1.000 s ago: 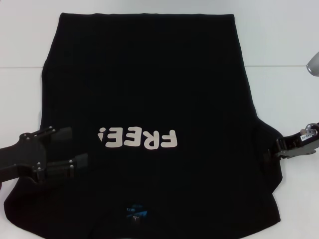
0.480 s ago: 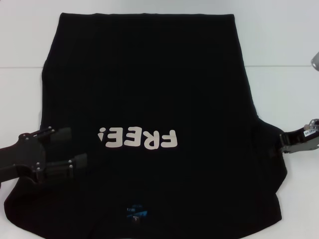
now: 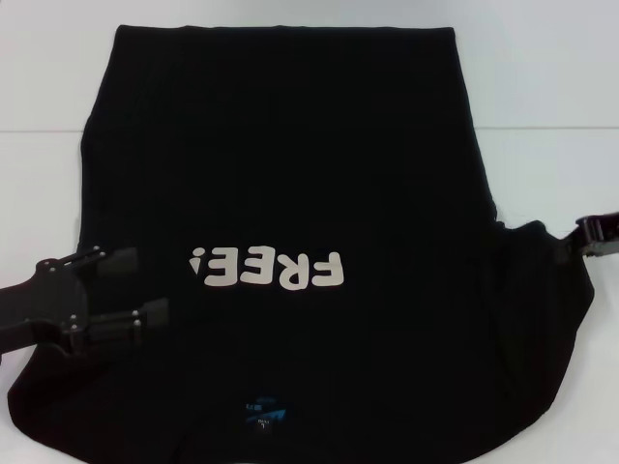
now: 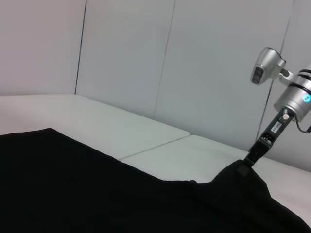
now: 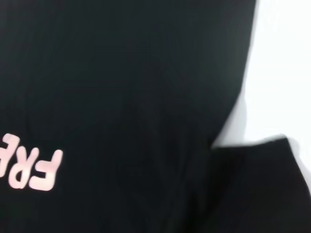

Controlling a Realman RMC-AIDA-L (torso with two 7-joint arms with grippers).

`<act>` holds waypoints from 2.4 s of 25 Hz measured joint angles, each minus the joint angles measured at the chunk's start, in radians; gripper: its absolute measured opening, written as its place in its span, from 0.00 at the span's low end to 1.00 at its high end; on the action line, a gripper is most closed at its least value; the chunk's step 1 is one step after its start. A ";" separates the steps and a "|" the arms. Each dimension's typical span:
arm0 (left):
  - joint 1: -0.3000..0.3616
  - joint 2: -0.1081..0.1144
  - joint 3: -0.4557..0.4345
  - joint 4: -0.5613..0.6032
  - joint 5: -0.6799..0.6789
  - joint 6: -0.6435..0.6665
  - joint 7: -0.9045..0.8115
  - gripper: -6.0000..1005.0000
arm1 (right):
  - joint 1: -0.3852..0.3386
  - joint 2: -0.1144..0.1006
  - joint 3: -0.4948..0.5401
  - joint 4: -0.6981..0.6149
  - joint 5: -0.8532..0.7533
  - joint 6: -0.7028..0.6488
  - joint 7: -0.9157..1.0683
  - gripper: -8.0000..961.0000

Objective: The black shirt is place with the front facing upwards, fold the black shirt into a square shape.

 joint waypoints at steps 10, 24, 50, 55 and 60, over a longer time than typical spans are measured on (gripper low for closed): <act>0.000 0.001 0.002 0.000 0.002 -0.004 -0.010 0.92 | 0.091 0.033 -0.035 -0.002 -0.005 -0.003 -0.078 0.05; -0.002 0.003 0.003 -0.001 0.002 -0.008 -0.019 0.92 | 0.160 0.123 -0.198 -0.016 0.000 0.011 -0.135 0.06; -0.025 0.121 -0.036 0.072 0.140 0.033 -0.837 0.92 | -0.205 0.161 0.058 0.159 0.496 -0.040 -1.223 0.81; -0.048 0.132 0.048 0.241 0.302 0.054 -1.021 0.91 | -0.219 0.179 0.059 0.187 0.497 -0.006 -1.363 0.86; -0.062 0.124 0.177 0.401 0.407 0.066 -1.137 0.90 | -0.212 0.178 0.061 0.206 0.512 0.027 -1.381 0.86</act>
